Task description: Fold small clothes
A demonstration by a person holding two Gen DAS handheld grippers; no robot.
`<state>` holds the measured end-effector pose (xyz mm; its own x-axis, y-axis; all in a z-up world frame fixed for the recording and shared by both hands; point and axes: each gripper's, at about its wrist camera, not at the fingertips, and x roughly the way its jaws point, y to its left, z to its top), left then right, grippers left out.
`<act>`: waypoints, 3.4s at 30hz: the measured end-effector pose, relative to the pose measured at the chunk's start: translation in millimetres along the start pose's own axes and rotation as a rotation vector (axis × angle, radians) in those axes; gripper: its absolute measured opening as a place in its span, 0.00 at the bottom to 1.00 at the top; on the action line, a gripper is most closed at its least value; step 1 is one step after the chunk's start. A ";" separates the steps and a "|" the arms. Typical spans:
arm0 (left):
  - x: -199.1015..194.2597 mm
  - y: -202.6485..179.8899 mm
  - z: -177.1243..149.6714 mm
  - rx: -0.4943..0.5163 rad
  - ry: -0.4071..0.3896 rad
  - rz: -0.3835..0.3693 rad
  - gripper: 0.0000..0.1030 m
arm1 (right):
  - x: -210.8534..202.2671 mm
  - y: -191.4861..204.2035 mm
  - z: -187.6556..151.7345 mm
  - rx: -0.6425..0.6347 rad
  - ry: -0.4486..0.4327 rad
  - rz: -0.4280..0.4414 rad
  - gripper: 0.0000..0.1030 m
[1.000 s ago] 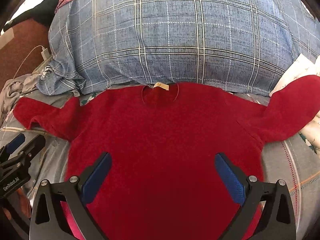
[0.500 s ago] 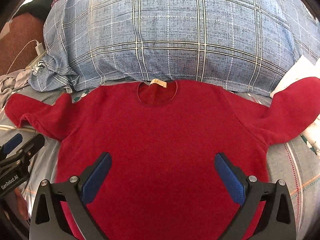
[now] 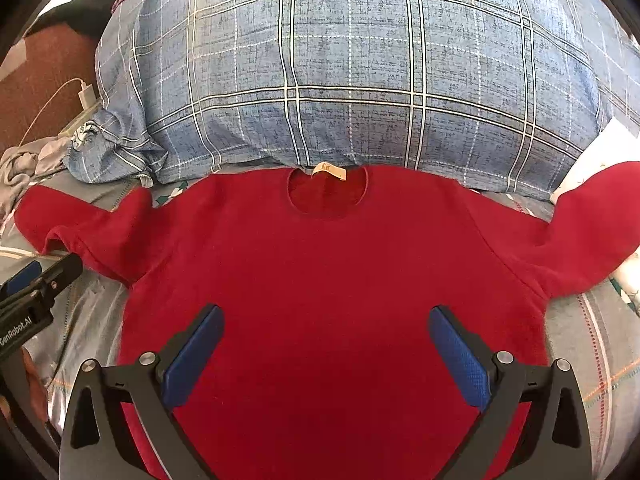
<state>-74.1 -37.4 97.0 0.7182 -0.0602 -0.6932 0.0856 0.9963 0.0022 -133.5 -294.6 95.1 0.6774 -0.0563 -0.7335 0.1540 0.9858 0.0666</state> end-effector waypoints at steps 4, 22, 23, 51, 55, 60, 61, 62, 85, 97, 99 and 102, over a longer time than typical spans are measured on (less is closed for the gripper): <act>1.3 8.1 1.5 -0.021 0.001 0.009 1.00 | 1.0 0.8 0.6 0.010 0.000 0.005 0.98; 2.5 42.0 11.2 -0.058 -0.010 0.099 1.00 | 5.3 12.7 -1.1 -0.015 0.021 0.028 0.98; 2.4 46.1 13.1 -0.061 -0.012 0.110 1.00 | 5.5 13.2 -1.1 -0.016 0.021 0.028 0.98; 64.9 165.2 87.0 -0.197 0.021 0.428 0.83 | 19.8 18.5 -10.3 0.002 0.083 0.074 0.98; 64.0 167.4 90.7 -0.191 0.003 0.467 0.41 | 21.4 18.5 -11.1 0.004 0.086 0.071 0.98; 45.7 176.8 95.9 -0.241 -0.025 0.384 0.06 | 21.2 14.4 -12.3 0.026 0.085 0.078 0.98; 40.2 175.7 96.4 -0.242 -0.037 0.374 0.06 | 20.5 13.2 -12.3 0.029 0.083 0.077 0.98; 33.8 173.5 97.1 -0.241 -0.051 0.362 0.06 | 19.7 12.1 -12.2 0.032 0.080 0.077 0.98; -12.9 -125.3 86.8 0.131 -0.042 -0.212 0.05 | -0.1 -72.6 -8.5 0.203 0.017 0.011 0.98; 64.3 -202.5 15.5 0.218 0.194 -0.302 0.10 | -7.0 -130.9 -18.5 0.313 0.008 -0.020 0.98; 61.8 -201.8 11.4 0.223 0.218 -0.343 0.21 | -7.4 -132.3 -16.7 0.322 0.006 -0.010 0.98; 39.3 -187.6 18.0 0.249 0.177 -0.360 0.44 | -9.7 -125.4 -12.4 0.307 -0.005 0.024 0.99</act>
<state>-49.6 -227.8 82.3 0.4857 -0.3663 -0.7937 0.4863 0.8677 -0.1029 -168.3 -415.7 85.4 0.6867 -0.0350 -0.7261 0.3476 0.8931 0.2857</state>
